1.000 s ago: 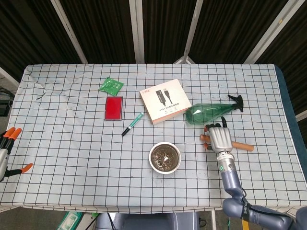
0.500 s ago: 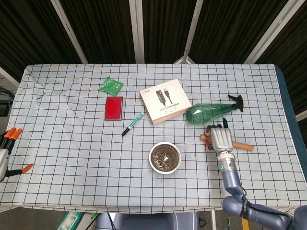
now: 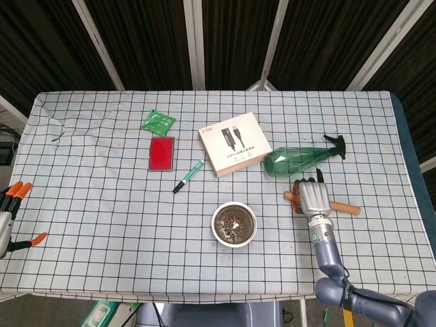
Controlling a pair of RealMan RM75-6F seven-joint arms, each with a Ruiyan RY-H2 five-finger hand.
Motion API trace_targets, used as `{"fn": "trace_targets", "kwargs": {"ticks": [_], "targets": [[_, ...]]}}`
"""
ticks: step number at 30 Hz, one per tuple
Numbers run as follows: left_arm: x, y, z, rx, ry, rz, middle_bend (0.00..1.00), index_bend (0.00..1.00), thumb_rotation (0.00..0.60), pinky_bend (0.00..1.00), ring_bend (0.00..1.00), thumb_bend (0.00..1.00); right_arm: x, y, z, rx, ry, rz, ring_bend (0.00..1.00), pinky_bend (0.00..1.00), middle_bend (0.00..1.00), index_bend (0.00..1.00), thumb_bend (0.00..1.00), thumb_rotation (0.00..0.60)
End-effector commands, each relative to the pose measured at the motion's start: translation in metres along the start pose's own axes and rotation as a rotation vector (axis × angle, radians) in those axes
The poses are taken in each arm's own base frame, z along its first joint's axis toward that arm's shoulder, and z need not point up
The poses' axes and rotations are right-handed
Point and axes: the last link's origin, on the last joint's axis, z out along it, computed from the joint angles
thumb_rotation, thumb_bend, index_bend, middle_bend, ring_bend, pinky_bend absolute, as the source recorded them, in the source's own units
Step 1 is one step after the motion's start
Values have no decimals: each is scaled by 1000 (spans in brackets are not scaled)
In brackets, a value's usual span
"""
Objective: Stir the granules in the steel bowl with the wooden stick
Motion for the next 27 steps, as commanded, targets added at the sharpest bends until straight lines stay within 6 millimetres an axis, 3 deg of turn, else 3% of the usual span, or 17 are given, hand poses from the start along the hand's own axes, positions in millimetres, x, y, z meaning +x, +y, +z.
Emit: {"fn": "trace_targets", "kwargs": {"ticks": [1,9,15,20,27], "targets": [[0,0,0,0,-1,0,0,0,600,0,0,17,0,1,0,-2,-2,0,333,0,462,512,360,600],[0,0,0,0,-2,0,0,0,600,0,0,17,-2,2,0,-5,-3,-2,347,0,490,551,364,600],[0,0,0,0,-2,0,0,0,600,0,0,17,-2,2,-1,-3,1,-7,412,0,545,624,466,600],[0,0,0,-1,-2,0,0,0,600,0,0,17,1,1,-2,6,27,-4,490,0,597,696,496,600],[0,0,0,-1,-3,1,0,0,600,0,0,17,9,1,-4,23,60,3,513,0,610,719,515,600]]}}
